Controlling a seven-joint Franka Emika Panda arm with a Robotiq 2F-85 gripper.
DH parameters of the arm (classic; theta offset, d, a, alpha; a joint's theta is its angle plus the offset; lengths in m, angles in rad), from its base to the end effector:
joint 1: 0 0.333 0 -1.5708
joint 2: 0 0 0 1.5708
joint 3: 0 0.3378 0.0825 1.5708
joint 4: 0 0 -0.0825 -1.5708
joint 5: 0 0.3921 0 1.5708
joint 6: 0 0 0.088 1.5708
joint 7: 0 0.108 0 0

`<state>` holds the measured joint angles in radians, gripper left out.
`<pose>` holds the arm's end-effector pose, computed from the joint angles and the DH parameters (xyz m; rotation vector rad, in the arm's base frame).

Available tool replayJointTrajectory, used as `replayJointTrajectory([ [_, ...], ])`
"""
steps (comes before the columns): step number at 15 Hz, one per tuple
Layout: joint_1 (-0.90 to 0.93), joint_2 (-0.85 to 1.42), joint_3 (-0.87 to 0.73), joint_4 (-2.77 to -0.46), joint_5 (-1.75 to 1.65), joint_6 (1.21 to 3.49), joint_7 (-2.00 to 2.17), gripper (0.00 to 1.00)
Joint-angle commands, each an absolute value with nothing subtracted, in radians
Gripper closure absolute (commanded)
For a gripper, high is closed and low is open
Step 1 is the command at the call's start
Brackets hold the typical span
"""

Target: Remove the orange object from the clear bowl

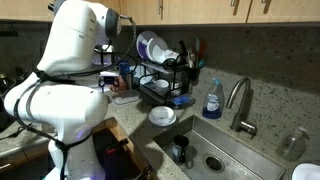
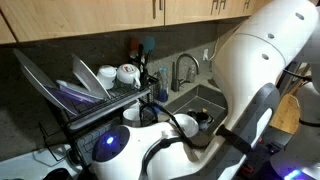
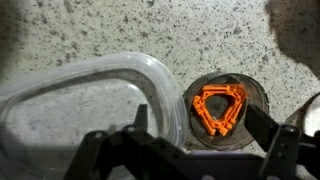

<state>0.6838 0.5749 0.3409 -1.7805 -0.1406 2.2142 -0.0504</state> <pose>0.3648 0.5540 0.2521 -2.6356 -1.6605 0.1993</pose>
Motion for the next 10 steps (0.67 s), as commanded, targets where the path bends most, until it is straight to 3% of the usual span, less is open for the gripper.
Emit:
replayJointTrajectory([
  [1, 0.645, 0.486, 0.345, -1.867, -0.112, 2.272, -0.027, 0.01],
  [10, 0.595, 0.344, 0.348, -2.009, -0.08, 2.349, 0.101, 0.0],
])
